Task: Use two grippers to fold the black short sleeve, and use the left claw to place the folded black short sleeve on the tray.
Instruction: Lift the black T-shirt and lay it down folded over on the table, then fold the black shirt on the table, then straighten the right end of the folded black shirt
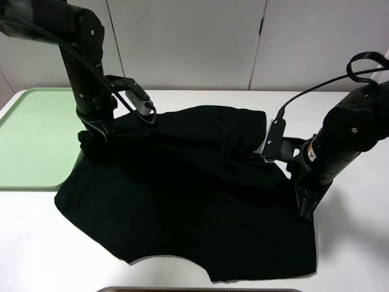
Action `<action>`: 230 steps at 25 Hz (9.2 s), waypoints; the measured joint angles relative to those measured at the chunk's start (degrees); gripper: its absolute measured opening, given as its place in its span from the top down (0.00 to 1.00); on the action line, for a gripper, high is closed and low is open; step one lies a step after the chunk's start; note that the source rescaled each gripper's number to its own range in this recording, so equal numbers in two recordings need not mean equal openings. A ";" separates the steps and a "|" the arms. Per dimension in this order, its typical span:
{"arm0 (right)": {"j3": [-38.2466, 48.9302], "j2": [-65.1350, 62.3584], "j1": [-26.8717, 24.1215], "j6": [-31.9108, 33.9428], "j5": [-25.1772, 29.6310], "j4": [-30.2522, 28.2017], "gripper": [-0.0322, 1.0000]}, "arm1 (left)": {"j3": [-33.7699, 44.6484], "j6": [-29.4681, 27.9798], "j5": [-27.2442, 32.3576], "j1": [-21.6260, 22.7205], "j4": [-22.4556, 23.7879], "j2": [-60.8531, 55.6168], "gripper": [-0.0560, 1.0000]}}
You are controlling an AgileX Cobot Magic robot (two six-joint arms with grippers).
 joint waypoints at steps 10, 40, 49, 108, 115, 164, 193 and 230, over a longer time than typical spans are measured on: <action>-3.75 -26.05 0.00 31.25 7.62 -25.20 0.97 | 0.00 0.68 -1.07 -1.85 -5.92 -16.25 0.94; -20.29 -23.67 -1.32 24.94 9.53 -40.04 0.97 | 0.00 -3.90 -7.55 -4.91 8.66 -30.21 0.95; -20.29 -4.77 -7.36 28.37 2.85 -40.93 0.97 | 0.00 -4.03 -12.41 -2.71 11.85 -14.64 0.95; -31.05 -4.99 -11.14 19.19 24.93 -7.52 0.00 | -7.22 -0.97 9.23 -2.20 -3.53 -20.70 0.14; -37.35 -12.99 -11.14 20.82 26.37 -5.24 0.00 | -13.68 -2.65 8.39 -2.20 -7.52 -34.67 0.14; -31.44 -44.11 -11.14 21.17 32.63 12.49 0.00 | 49.06 -16.69 1.49 -2.20 -17.88 -115.81 0.00; -15.59 -44.11 -11.14 21.98 30.84 30.89 0.00 | 51.22 -17.07 6.05 -2.20 -17.88 -115.87 0.00; -20.57 11.44 4.89 27.44 -9.57 20.96 0.00 | 51.22 -17.07 6.07 -2.20 -11.15 -115.87 0.00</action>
